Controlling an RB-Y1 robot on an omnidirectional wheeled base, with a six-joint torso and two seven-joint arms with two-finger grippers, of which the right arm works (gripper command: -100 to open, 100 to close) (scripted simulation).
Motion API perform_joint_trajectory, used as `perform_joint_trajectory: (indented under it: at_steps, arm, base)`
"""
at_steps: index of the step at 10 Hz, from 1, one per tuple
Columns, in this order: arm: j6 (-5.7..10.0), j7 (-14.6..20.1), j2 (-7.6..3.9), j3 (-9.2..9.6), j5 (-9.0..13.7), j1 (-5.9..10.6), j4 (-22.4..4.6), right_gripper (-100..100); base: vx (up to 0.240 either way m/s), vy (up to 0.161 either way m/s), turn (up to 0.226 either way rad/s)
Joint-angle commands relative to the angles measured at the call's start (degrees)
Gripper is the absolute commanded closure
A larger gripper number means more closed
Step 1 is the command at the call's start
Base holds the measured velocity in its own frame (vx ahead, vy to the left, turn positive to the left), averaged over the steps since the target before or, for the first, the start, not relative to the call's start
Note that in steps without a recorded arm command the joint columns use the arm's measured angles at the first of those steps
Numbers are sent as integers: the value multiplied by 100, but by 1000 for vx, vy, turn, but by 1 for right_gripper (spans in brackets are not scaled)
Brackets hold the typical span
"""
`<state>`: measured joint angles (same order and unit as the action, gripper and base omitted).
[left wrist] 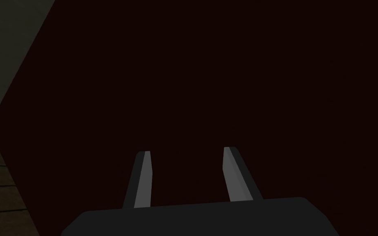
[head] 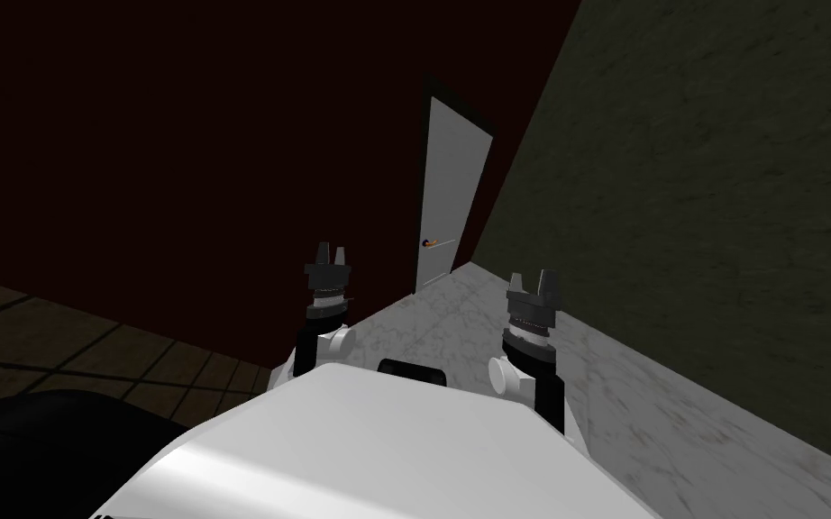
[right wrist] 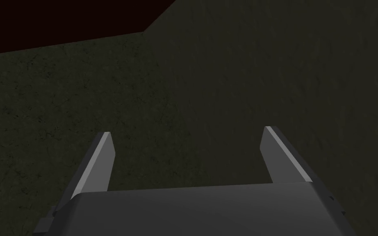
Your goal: Pull the door open
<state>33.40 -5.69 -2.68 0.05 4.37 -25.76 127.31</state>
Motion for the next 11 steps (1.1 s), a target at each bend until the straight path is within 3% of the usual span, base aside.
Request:
perform_joint_trajectory:
  at_steps: [1, 11]
  arm:
    - [37, 25, -32, -9, -9, 83, -206, -100]
    - [166, 184, -213, -67, -78, 702, -1548, -100]
  base:
    - [81, -30, 78]
    - [78, -45, 101]
